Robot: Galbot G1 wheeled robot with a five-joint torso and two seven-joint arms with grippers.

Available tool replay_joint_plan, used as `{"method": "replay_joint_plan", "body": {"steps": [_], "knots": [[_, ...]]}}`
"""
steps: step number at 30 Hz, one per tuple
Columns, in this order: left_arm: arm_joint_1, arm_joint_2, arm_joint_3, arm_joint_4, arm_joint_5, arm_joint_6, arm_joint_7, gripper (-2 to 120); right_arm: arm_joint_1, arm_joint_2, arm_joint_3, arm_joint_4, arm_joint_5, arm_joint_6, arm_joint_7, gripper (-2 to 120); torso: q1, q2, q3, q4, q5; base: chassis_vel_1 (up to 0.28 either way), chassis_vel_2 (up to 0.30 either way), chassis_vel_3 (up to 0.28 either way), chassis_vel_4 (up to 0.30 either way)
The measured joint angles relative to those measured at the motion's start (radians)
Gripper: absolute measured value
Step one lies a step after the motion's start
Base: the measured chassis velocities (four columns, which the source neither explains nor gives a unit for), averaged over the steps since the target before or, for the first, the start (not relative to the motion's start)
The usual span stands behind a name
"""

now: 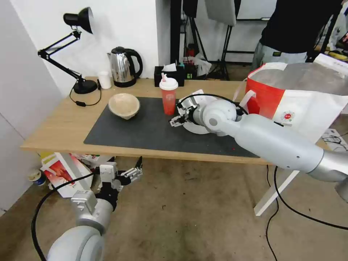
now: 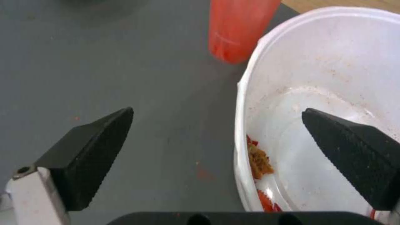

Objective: Pick up the trash from the table and place it into the takeout bag.

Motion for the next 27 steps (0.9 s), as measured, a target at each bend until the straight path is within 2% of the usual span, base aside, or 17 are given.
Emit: {"method": "replay_joint_plan", "body": {"steps": [27], "knots": [[0.006, -0.011, 0.012, 0.001, 0.003, -0.002, -0.001, 100, -0.017, -0.06, 0.003, -0.005, 0.0, 0.0, 0.002, 100, 0.0, 0.0, 0.0, 0.0, 0.0, 0.0, 0.0, 0.0, 0.0]]}}
